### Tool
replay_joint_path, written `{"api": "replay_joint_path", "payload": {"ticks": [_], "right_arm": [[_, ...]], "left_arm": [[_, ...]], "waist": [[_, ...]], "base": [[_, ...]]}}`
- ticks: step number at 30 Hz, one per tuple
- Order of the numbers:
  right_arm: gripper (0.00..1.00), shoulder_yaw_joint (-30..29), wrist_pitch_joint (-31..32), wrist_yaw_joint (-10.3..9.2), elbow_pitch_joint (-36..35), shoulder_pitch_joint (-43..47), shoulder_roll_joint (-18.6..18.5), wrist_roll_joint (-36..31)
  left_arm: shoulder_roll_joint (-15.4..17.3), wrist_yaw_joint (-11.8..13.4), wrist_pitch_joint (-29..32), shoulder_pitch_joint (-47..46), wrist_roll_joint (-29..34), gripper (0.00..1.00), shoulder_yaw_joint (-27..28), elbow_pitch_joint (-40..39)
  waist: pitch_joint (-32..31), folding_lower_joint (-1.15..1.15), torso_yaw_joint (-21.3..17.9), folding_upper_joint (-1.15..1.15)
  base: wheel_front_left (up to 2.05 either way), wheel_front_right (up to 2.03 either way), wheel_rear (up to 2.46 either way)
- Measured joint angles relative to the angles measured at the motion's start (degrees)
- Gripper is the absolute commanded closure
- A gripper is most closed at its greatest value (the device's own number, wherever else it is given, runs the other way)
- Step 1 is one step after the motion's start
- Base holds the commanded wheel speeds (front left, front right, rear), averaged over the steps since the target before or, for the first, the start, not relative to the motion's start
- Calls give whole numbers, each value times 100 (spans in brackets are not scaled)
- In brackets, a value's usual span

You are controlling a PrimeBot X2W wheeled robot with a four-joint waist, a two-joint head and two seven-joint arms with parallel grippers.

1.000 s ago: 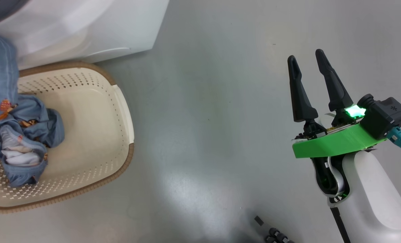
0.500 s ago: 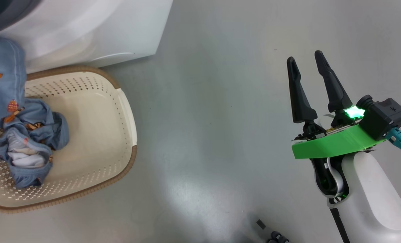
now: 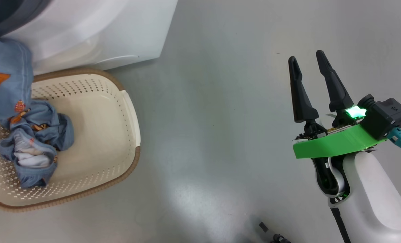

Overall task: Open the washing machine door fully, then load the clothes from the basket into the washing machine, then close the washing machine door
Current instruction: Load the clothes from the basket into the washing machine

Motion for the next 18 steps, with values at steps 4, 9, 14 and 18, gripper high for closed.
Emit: {"api": "replay_joint_path", "payload": {"ticks": [4,9,14,18], "right_arm": [[0,-24,0,0,-4,0,-2,0],[0,-46,0,0,-7,1,-11,-3],[0,-96,0,0,-4,7,-24,-7],[0,-160,0,0,5,27,-48,-7]], "left_arm": [[-90,-1,0,301,2,0,178,-381],[-204,-4,0,520,54,0,357,-767],[-377,-14,-1,909,107,0,584,-1093],[-506,-65,-1,1256,157,0,759,-1354]], "waist": [[5,0,41,0],[-16,0,81,0],[-126,0,124,0],[-276,0,158,0]], "base": [[0,0,0],[0,0,0],[0,0,0],[0,0,0]]}}
